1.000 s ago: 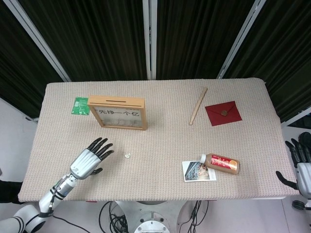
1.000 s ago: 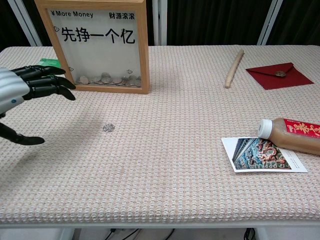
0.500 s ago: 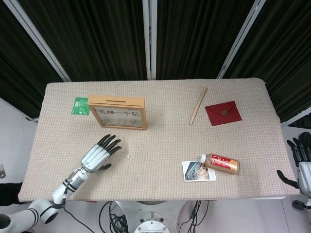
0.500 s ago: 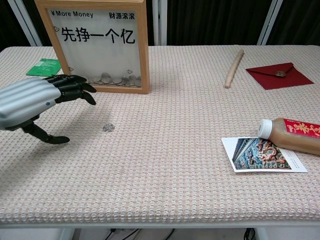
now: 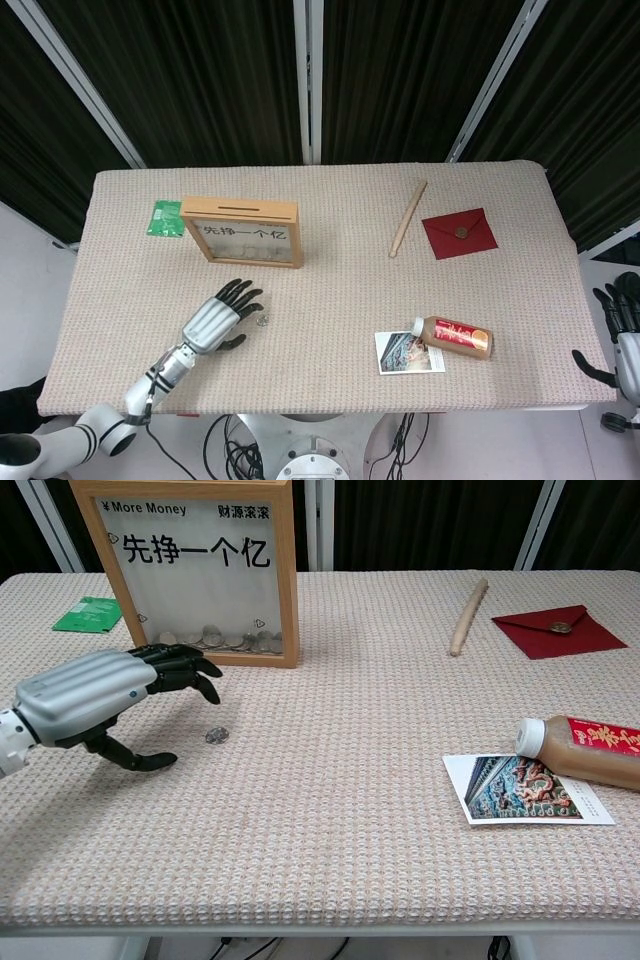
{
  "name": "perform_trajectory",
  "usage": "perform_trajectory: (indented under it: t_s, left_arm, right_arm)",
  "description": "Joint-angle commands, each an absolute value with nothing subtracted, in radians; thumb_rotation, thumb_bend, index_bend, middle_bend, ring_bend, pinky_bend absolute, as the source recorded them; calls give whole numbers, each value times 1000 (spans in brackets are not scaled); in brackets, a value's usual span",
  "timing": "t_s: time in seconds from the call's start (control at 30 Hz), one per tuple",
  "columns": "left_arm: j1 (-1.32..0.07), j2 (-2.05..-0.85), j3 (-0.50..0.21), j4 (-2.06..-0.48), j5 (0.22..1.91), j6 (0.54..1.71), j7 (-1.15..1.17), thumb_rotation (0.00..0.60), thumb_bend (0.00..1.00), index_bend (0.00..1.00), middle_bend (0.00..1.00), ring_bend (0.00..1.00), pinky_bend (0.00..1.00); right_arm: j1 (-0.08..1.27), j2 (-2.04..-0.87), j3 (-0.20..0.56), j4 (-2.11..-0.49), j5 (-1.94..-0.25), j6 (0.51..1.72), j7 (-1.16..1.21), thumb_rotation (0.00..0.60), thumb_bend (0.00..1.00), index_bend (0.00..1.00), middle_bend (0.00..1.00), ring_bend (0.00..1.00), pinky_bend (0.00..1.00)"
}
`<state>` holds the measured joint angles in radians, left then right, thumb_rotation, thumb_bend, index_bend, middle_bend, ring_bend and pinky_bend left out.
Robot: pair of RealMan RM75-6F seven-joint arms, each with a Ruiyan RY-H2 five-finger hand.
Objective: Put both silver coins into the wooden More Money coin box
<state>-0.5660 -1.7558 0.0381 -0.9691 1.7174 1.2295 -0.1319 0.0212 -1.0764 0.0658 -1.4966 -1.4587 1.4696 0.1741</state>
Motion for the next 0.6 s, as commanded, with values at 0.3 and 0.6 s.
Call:
perform_trajectory:
  t_s: [0.3,0.6]
  left_arm:
    - [-568,-1783,52,-929,1699,1217,-160,600,287,328,99,0,82]
    - [-581,-1798,57,-911,1707,1229,-194,600,286,348,102,0,80]
  right_arm:
    - [21,-1080,65,-1488,-1454,1463,181,600,176,0,0,0,0]
    - [23,-1084,64,-1482,-1453,1455,182,600,176,0,0,0,0]
